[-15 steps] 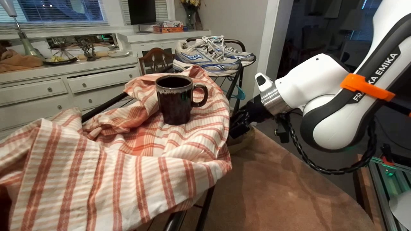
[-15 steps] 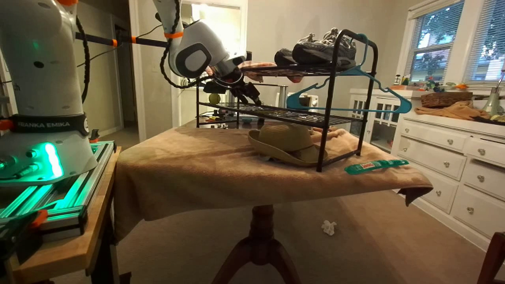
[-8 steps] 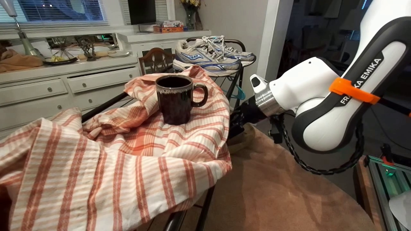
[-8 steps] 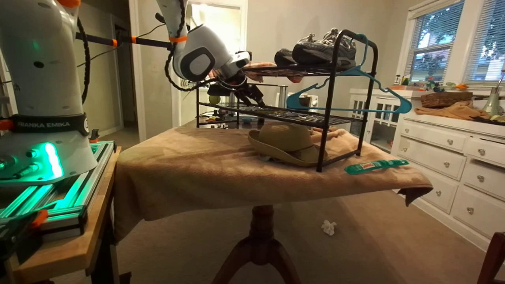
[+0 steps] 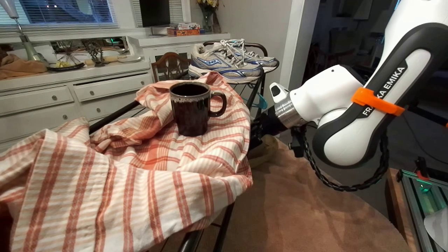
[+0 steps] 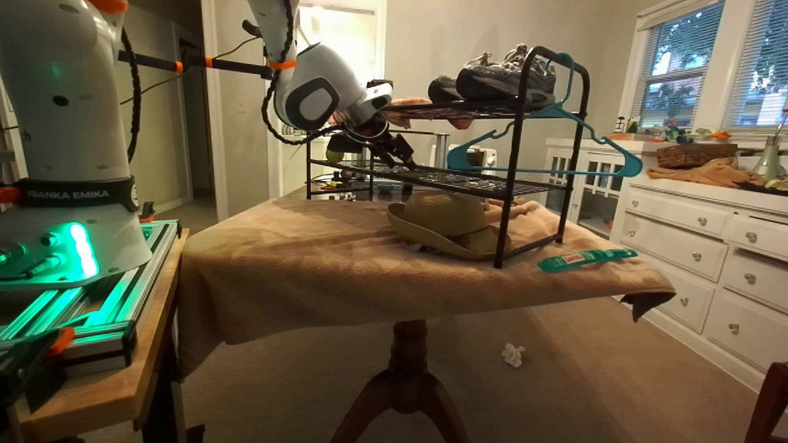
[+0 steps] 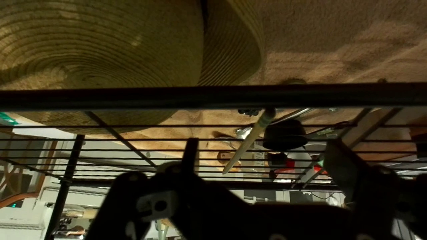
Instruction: Put the yellow pencil in the brown mug.
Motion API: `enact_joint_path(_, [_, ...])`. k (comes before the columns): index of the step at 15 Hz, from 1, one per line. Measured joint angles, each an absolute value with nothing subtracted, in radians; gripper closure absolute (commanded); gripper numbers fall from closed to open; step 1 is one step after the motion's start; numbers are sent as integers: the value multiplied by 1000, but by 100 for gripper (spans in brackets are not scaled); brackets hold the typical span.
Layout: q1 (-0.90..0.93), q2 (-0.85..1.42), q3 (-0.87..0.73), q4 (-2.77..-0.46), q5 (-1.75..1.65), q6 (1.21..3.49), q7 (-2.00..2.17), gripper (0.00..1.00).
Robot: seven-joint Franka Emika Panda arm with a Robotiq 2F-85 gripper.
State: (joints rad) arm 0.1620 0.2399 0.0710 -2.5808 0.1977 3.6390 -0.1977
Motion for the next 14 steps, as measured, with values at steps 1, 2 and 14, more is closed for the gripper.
enact_joint_path(1, [162, 244, 71, -2580, 199, 3644, -198, 22])
enact_joint_path(2, [162, 248, 71, -2578, 202, 3648, -198, 20])
enact_joint_path(14, [172, 280, 62, -2576, 207, 3671, -196, 49])
